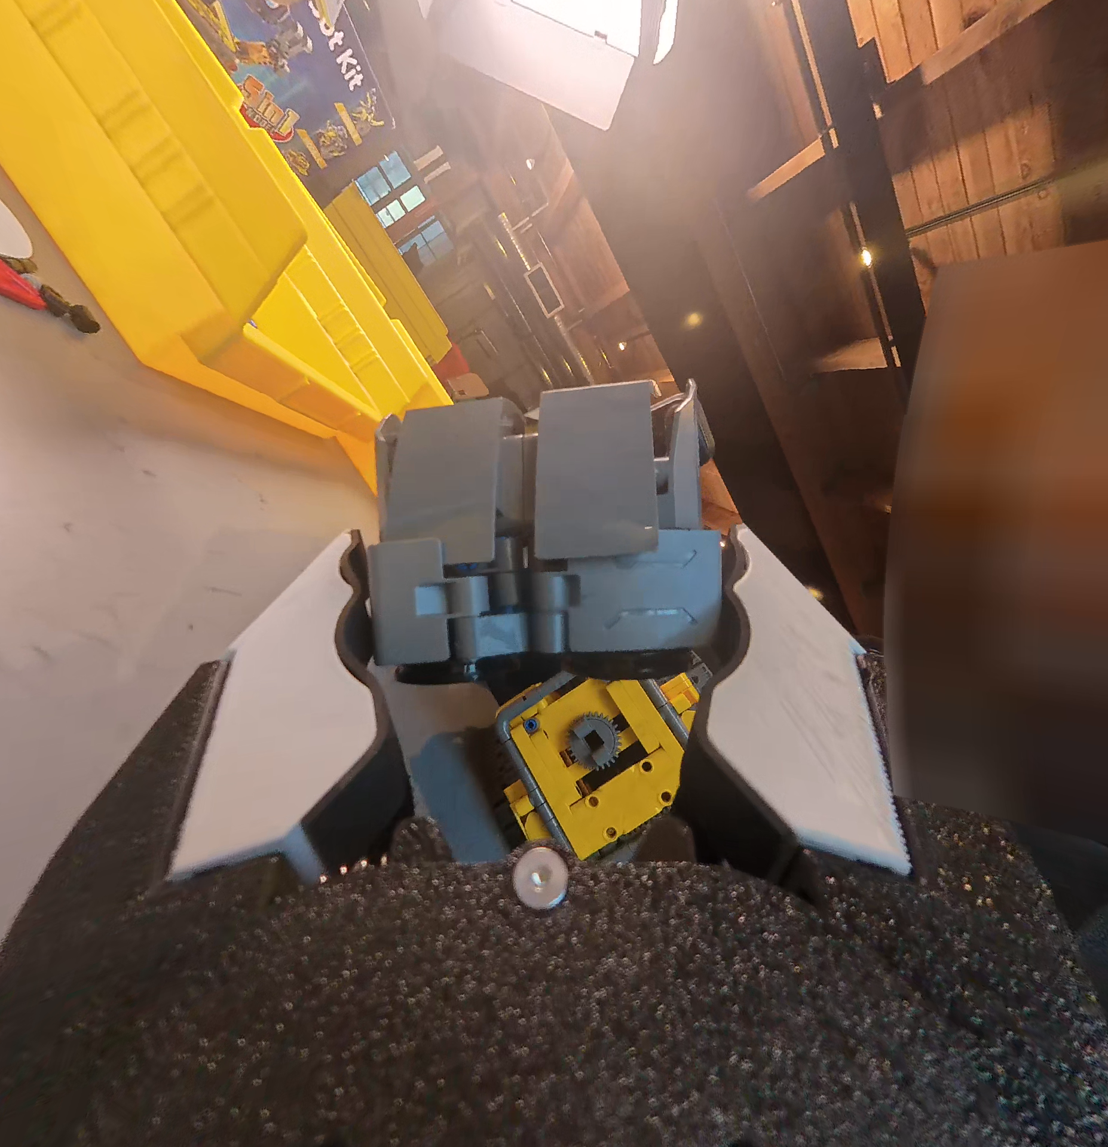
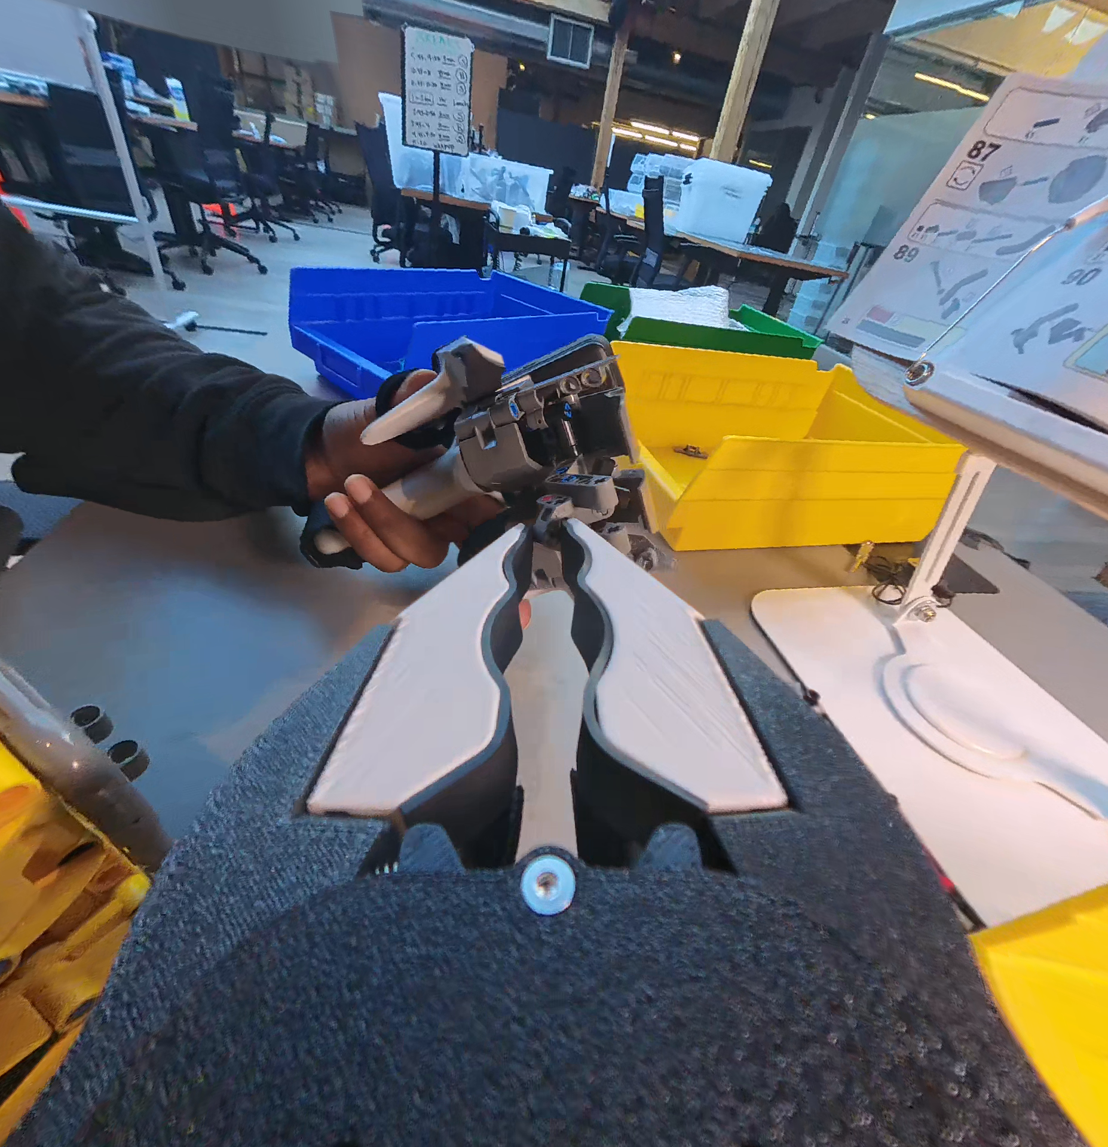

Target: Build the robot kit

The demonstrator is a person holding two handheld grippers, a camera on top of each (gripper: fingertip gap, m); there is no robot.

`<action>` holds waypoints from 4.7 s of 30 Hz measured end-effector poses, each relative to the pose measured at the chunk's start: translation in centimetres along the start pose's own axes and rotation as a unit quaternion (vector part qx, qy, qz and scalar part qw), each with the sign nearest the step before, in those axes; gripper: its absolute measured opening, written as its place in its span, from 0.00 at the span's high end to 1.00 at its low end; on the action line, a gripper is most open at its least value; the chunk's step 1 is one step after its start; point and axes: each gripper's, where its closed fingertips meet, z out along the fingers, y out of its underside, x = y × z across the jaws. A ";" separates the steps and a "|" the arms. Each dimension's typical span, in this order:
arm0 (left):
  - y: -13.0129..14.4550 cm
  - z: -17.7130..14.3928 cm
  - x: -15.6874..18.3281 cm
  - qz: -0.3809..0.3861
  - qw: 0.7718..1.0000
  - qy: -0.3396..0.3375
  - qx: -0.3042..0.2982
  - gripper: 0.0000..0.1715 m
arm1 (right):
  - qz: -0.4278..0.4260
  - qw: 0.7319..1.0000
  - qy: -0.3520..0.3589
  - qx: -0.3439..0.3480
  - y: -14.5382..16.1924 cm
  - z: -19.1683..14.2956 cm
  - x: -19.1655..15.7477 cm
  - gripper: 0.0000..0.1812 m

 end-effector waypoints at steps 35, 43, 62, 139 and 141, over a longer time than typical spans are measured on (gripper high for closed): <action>-0.2 -0.6 -1.9 0.066 0.993 -0.095 -0.017 0.35 | -0.025 0.998 0.035 -0.044 2.1 0.7 0.8 0.95; -0.1 -0.3 -0.8 0.190 0.974 -0.116 -0.039 0.35 | -0.056 0.998 0.037 -0.012 1.0 0.3 0.5 0.95; 0.0 -0.4 -1.2 0.146 0.982 -0.116 -0.039 0.35 | -0.058 0.997 0.035 -0.023 1.5 0.5 0.4 0.94; 6.8 -4.4 -3.9 0.355 0.853 -0.174 -0.340 0.56 | 0.101 0.922 -0.001 -0.374 13.4 -8.6 -0.8 0.98; 6.8 -4.4 -3.9 0.355 0.854 -0.173 -0.340 0.56 | 0.093 0.923 0.004 -0.374 13.4 -8.5 -0.8 0.96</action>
